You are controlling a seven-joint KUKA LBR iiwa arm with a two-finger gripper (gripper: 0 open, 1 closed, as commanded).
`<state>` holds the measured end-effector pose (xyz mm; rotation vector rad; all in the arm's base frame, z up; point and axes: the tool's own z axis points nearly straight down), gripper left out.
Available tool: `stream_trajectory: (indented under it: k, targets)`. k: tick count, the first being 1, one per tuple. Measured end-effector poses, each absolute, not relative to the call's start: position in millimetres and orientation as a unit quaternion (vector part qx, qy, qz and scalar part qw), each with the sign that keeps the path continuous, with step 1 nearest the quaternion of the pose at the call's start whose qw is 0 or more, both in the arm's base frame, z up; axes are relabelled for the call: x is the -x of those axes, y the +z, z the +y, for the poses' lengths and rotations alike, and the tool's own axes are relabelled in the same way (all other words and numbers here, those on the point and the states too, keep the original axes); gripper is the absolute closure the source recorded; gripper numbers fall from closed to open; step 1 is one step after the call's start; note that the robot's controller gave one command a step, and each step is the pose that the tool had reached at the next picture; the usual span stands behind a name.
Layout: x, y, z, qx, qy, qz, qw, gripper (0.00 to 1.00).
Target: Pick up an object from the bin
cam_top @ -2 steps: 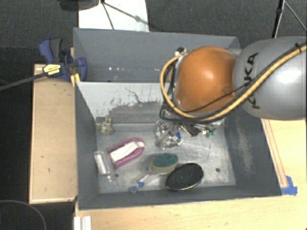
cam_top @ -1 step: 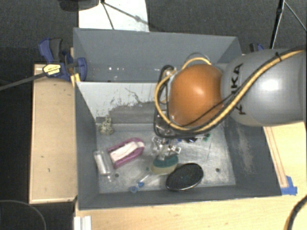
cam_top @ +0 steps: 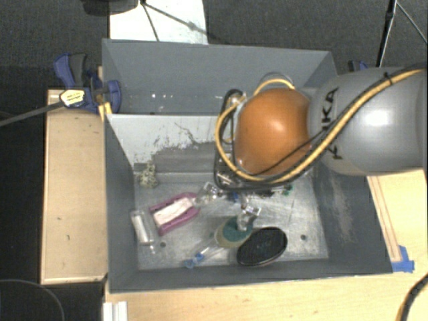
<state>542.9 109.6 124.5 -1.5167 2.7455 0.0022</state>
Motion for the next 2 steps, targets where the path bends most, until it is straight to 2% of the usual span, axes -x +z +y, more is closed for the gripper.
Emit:
stream_trajectory:
  k: [1, 2]
  targets:
    - [-498.8, 87.1, 121.2, 0.439, -0.002, 0.899, 0.001, 0.0]
    - [-498.8, 86.9, 121.0, 0.436, -0.001, 0.9, 0.001, 1.0]
